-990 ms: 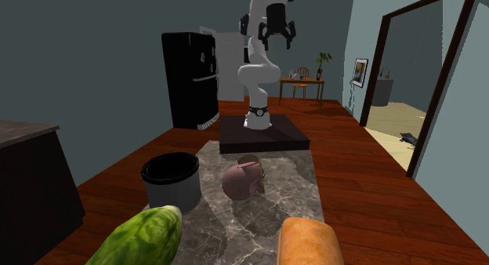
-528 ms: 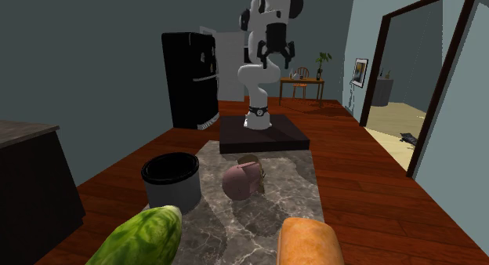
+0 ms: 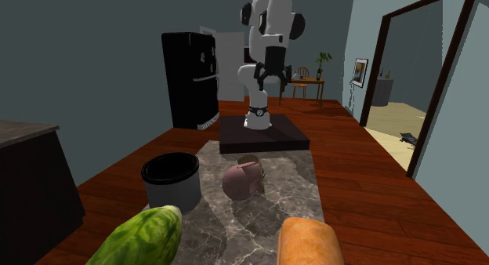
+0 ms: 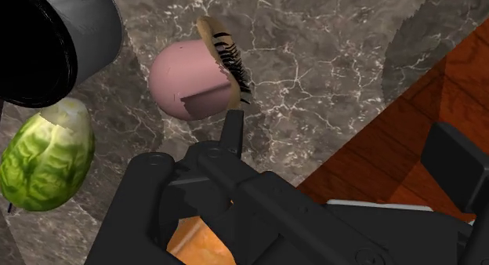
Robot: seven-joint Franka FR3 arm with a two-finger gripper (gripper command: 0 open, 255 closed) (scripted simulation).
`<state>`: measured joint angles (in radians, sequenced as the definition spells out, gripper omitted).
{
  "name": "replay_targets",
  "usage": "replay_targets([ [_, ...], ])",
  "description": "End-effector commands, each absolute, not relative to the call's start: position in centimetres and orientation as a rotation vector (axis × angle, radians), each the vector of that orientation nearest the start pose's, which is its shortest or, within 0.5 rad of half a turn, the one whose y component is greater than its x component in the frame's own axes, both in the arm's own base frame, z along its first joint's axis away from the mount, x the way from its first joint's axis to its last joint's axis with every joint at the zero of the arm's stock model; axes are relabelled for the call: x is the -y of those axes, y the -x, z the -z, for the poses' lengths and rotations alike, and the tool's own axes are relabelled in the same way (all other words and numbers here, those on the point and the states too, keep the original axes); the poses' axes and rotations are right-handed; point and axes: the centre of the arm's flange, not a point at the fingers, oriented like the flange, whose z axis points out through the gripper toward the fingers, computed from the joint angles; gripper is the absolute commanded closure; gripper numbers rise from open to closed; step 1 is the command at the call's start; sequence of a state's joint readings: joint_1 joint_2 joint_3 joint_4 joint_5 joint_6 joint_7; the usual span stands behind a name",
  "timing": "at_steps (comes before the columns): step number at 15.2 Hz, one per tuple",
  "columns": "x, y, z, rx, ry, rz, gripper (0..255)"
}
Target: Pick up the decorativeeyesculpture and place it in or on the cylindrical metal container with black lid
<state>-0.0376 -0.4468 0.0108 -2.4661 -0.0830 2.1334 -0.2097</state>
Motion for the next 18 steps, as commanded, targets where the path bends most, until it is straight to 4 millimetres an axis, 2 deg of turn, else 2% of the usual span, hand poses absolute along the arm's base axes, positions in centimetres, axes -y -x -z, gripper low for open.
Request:
replay_targets([
  [1, 1.7, -43.7, -44.0, 0.405, 3.225, 0.153, 0],
  [16, 4.7, -54.1, -27.3, 0.749, 3.329, 0.023, 0],
  [18, 5.0, -54.5, -26.1, 0.765, 3.333, 0.017, 0],
])
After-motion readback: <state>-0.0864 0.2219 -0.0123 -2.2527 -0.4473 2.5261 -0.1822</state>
